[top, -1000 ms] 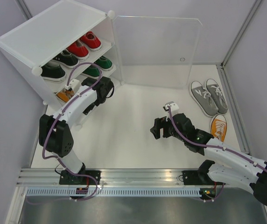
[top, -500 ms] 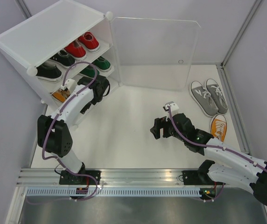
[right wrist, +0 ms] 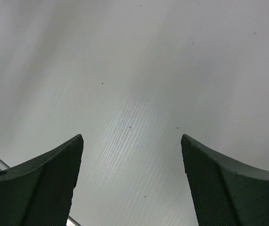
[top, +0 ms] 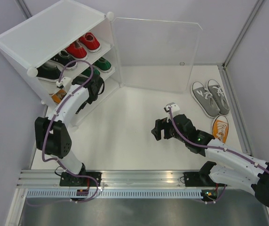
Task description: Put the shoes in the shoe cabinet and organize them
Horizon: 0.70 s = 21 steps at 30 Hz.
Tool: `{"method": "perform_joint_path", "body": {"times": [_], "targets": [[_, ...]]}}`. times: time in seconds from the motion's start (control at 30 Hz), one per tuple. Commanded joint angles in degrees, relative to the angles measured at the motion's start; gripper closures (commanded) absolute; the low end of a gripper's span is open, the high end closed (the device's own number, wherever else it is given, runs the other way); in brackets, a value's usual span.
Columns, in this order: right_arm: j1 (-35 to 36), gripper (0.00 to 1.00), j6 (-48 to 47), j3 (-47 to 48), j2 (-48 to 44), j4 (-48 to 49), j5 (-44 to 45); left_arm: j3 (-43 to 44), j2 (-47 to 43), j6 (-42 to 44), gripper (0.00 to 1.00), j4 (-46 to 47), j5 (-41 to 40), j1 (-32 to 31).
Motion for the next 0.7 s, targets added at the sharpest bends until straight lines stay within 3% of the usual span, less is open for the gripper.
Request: {"method": "perform_joint_path", "body": {"times": [0.0,0.17,0.37,0.53,0.67], "targets": [[-0.2,0.12,-0.5,-0.1,0.3,1.9,-0.6,-1.0,-3.1,8.1,0.71,-1.2,-4.2,2.0],[-0.2,0.12,-0.5,-0.4,0.3,2.1,-0.6,-7.8,-6.9,13.1,0.71,4.2,-4.7,2.0],[-0.2,0.12,-0.4,-0.8,0.2,2.7,-1.5,-9.8,-8.2,19.2,0.65,10.3,-4.5,2.6],[-0.2,0.12,-0.5,-1.2,-0.2,2.7,-1.6,-9.4,-7.2,22.1,0.53,12.1,-3.6,3.3],[-0.2,0.12,-0.4,-1.1,-0.1,2.7,-1.8,-9.8,-8.1,21.1,0.34,12.1,-1.1,3.3]]}}
